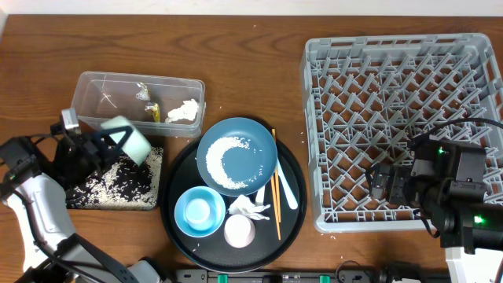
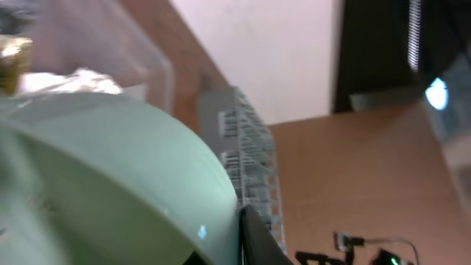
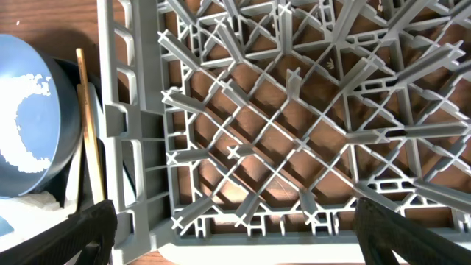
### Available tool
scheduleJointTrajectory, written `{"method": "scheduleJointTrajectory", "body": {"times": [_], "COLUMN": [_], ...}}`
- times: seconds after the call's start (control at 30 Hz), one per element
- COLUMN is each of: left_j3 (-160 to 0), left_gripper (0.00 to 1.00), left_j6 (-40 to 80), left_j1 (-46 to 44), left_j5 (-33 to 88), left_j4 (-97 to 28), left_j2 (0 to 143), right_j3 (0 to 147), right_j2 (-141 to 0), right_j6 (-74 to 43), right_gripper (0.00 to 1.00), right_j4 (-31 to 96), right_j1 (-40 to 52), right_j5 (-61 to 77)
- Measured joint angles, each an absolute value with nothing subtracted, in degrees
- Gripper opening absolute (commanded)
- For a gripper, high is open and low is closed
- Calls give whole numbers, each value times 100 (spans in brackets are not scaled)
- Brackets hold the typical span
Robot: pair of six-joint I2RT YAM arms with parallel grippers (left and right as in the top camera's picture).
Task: Sort waste into correct bins and load items into the dishwasher rack
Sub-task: 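Tilt the green bowl over the black tray to pour out the rice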
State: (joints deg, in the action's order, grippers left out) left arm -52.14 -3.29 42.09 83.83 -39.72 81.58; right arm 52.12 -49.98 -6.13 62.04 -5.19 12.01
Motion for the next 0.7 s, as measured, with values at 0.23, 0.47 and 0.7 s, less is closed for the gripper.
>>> {"method": "scheduleJointTrajectory", "body": {"times": [0.23,0.47,0.7], "left_j3": [-5231,-5330,-5778], "left_gripper": [6,6,6], "left_j6": [-3,200,646], "left_j1": [4174,3933,3358], "left_j5": [7850,8591,8309], "left_j4": [-3983,-3586,-3312], "left_j2": [8160,8051,7249], "right_j3": [5214,5212,5214], "right_j2": [-4998,-4998,-4998], "right_j6": [-613,-613,-613], "right_gripper": [99,99,99], "right_j4": [6213,6217,6211], "right_j1": [-519,-519,-517], "right_j5": [1197,1199,1199]}}
